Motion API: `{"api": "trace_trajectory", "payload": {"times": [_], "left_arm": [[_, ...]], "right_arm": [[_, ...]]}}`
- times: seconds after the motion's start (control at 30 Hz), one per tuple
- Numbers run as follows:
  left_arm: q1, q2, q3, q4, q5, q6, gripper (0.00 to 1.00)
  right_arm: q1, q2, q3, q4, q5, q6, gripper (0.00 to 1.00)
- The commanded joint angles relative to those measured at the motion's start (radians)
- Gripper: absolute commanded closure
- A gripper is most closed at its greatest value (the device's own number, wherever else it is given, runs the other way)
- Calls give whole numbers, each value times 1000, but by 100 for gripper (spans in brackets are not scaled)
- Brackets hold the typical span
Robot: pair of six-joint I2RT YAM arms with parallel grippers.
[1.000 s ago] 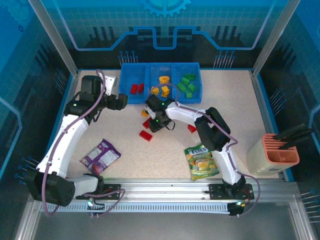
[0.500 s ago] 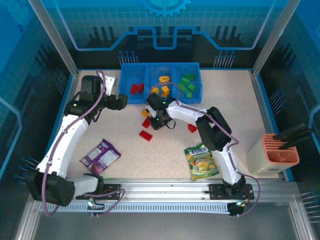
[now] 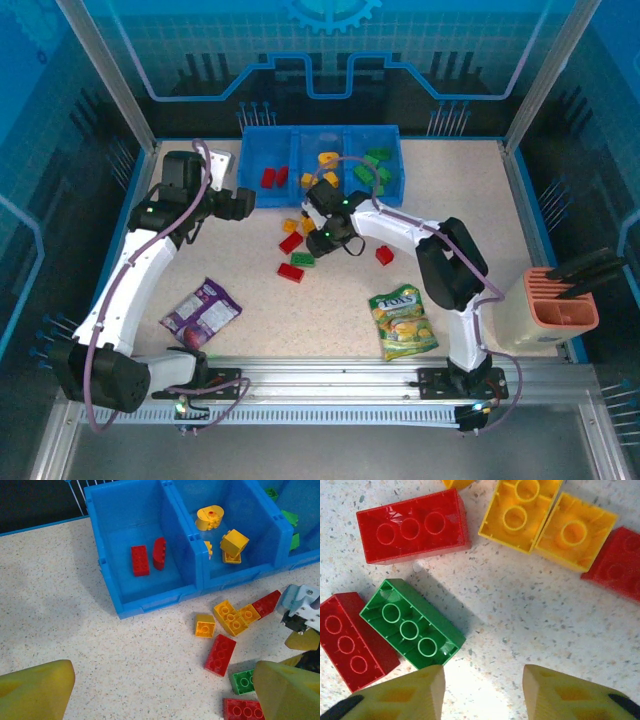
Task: Sort the legos into containers by color
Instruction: Pick up the lego from the center of the table.
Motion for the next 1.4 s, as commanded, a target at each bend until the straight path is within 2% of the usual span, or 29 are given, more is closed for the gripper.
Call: {"api": "trace_trajectory", "payload": {"times": [0.0, 0.1, 0.23, 0.33, 0.43, 0.77, 1.17, 1.37], "left_arm": [[10, -3, -16, 4, 21, 10, 7], [10, -3, -16, 4, 26, 9, 7], [10, -3, -18, 7, 31, 9, 7], [10, -3, -17, 7, 34, 10, 7], [10, -3, -17, 8, 37, 11, 7], [10, 4, -16, 7, 40, 12, 7], [11, 4, -19, 6, 37, 13, 7], [11, 3, -17, 5, 35, 12, 7]], "right_arm": [[10, -19, 5, 42, -70, -55, 42], [14, 16, 51, 21, -91, -109, 32], [20, 70, 122, -5, -132, -215, 30], [19, 113, 166, -15, -120, -281, 31], [21, 152, 213, -49, -138, -334, 39], [35, 202, 256, -97, -181, -391, 38], [48, 224, 209, -105, -102, -416, 38], [49, 232, 190, -116, -58, -429, 41]]}}
